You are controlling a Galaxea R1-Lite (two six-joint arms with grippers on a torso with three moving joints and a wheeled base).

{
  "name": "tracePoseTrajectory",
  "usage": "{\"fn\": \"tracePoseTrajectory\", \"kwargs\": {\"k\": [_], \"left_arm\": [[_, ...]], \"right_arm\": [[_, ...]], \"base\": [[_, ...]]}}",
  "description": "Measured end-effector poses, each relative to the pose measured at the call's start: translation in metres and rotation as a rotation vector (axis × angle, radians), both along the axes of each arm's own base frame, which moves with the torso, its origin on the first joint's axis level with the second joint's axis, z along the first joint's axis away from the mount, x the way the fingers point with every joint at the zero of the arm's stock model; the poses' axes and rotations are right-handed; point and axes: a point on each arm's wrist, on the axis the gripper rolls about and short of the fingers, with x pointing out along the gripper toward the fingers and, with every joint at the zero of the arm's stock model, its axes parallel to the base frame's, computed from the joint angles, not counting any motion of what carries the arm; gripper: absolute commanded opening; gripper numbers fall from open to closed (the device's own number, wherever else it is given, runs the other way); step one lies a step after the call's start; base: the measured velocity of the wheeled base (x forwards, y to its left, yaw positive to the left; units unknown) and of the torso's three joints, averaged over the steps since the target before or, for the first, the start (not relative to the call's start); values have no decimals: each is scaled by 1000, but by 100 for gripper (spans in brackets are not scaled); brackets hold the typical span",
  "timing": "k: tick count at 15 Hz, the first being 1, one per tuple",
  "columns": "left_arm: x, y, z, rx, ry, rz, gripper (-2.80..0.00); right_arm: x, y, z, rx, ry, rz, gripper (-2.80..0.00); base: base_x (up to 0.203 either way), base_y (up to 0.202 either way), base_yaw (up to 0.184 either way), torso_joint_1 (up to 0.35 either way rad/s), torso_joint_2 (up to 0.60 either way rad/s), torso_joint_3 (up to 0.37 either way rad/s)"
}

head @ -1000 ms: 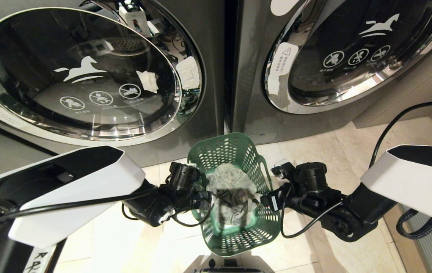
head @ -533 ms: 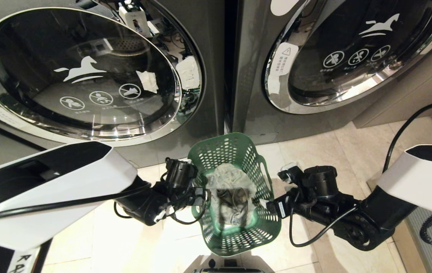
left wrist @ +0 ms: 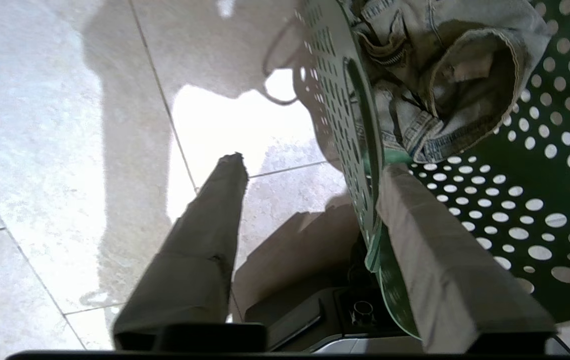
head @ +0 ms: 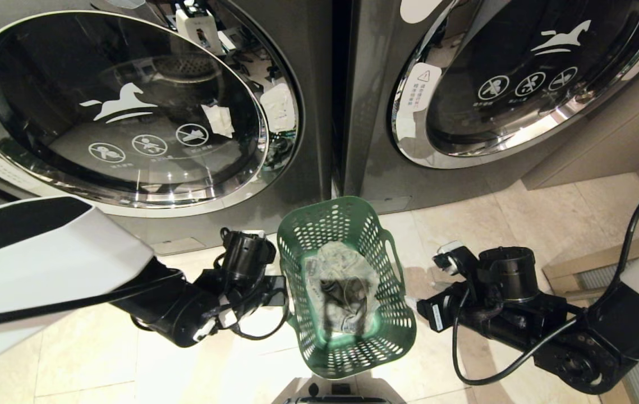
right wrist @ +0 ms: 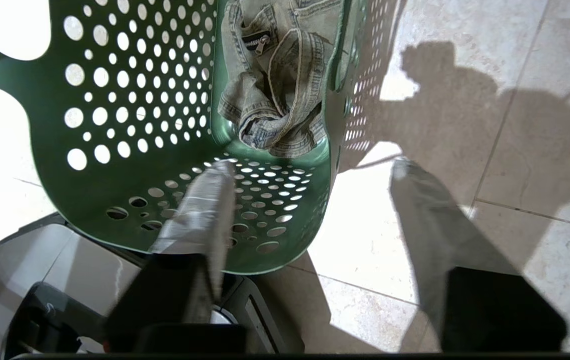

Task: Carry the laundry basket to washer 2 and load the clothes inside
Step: Pick up the clothes basket and put it beside the washing machine, then open the lid of the washing machine

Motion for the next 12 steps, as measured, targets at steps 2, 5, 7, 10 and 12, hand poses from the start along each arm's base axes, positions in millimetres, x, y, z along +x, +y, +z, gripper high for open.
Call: {"fn": "tracePoseTrajectory", "kwargs": {"k": [2, 5, 7, 10, 12], "left_arm": [[-8, 5, 12, 3, -30, 31, -280], [-25, 19, 40, -12, -88, 62, -280], [-39, 38, 65, -28, -143, 87, -280], [-72, 80, 102, -31, -242, 146, -280], [-104, 114, 115, 9, -286, 193, -280]], "right_arm": [[-9, -4, 10, 16, -16, -9, -280], [-27, -16, 28, 14, -60, -65, -280], [-43, -29, 46, 9, -121, -139, -280], [-73, -64, 69, 4, -208, -294, -280], [-100, -87, 77, -13, -254, -370, -280]], "base": [[0, 0, 0, 0, 0, 0], [0, 0, 0, 0, 0, 0], [0, 0, 0, 0, 0, 0], [0, 0, 0, 0, 0, 0], [0, 0, 0, 0, 0, 0]]}}
